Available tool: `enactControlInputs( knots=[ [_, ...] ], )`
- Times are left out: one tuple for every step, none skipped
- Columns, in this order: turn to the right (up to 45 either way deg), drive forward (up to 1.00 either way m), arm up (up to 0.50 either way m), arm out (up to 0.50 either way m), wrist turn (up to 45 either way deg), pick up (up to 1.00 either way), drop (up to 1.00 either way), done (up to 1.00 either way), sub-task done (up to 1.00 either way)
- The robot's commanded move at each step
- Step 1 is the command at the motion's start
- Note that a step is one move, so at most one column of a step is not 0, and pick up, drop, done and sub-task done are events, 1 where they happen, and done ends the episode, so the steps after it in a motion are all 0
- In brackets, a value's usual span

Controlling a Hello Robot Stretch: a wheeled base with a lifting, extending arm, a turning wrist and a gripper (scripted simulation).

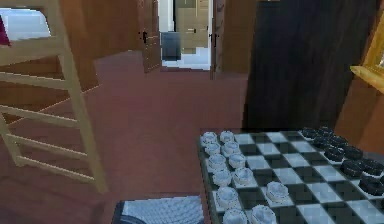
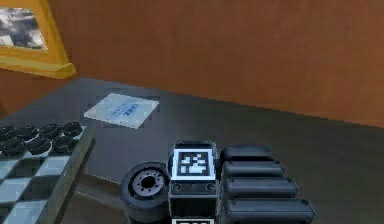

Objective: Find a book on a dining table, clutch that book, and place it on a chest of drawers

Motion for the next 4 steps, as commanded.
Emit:
enactControlInputs(
  knots=[
    [-45.0,0.00,0.00,0.00,0.0,0.00,0.00,0.00,0.00],
    [-9.0,0.00,0.00,0.00,0.0,0.00,0.00,0.00,0.00],
    [-45.0,0.00,0.00,0.00,0.0,0.00,0.00,0.00,0.00],
    [-45.0,0.00,0.00,0.00,0.0,0.00,0.00,0.00,0.00]
  ],
)
